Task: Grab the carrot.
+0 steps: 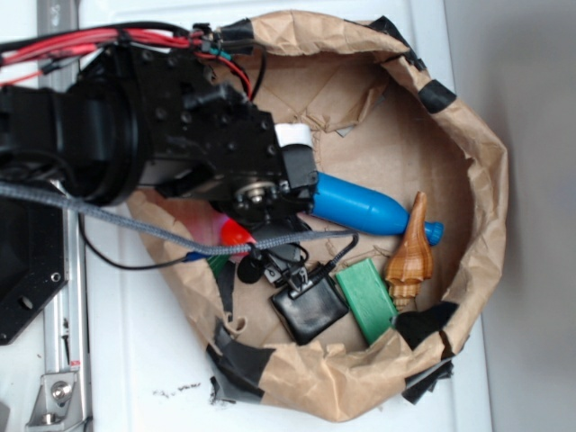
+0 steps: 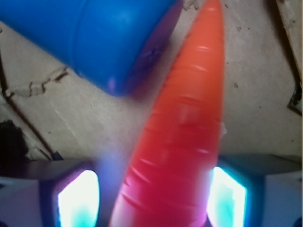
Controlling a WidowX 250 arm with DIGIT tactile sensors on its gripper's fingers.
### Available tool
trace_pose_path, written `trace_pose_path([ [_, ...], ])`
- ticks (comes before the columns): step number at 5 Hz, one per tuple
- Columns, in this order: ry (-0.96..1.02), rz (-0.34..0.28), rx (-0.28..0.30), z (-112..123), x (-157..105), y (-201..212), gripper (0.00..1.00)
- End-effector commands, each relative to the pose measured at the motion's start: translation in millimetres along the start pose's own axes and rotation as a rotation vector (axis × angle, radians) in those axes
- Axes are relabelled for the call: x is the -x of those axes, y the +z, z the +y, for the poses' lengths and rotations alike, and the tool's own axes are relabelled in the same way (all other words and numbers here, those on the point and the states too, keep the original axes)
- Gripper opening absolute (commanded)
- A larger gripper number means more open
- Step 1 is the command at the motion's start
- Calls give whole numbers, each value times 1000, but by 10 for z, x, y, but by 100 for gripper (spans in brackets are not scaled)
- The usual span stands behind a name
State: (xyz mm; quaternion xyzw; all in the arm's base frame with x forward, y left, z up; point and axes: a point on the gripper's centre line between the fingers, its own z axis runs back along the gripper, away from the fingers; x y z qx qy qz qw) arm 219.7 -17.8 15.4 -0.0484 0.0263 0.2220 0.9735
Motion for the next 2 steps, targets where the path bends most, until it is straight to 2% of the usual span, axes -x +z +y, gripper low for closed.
trace_pose_path([
  [1,-292,-190,1,24,-69,796,0],
  [2,-333,-248,10,11,-109,1310,0],
])
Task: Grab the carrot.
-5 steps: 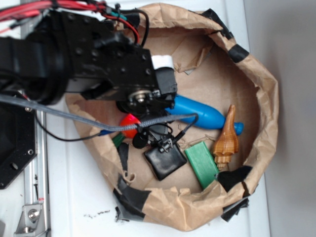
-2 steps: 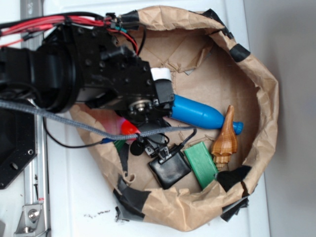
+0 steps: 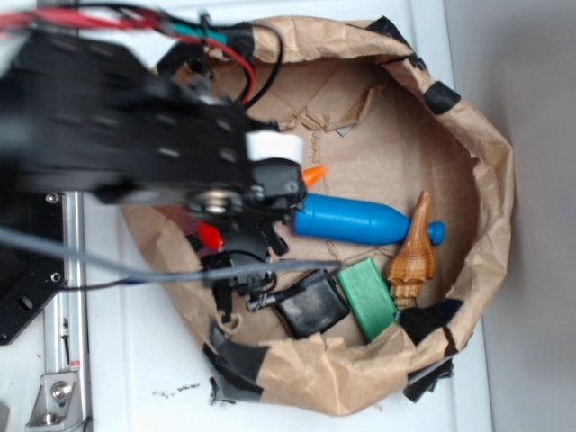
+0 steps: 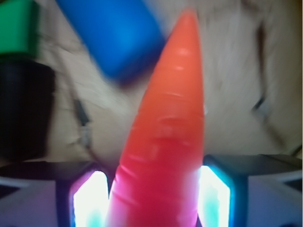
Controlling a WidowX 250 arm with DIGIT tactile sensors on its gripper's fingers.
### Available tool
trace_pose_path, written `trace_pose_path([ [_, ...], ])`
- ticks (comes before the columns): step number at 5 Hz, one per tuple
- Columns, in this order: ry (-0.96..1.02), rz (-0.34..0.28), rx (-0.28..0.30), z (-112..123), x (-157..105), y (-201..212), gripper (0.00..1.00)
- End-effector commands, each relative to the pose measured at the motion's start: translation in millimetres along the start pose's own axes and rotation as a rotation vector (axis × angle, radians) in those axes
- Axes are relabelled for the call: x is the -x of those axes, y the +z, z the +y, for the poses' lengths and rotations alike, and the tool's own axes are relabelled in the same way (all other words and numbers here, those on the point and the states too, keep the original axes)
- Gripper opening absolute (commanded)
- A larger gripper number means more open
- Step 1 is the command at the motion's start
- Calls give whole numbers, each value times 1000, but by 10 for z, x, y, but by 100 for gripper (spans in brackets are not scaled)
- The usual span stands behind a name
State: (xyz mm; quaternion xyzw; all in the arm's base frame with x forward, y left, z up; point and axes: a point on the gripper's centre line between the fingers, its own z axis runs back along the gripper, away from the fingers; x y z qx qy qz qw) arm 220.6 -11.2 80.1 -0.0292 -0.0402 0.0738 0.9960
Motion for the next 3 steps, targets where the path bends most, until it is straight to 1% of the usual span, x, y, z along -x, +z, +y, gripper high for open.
trace_pose_path([
  [1,-85,-129,-17,-82,-318,1089,0],
  [2,-75,-93,-67,-113,-348,944,0],
  [3,-83,-79,-95,-103,-334,823,0],
])
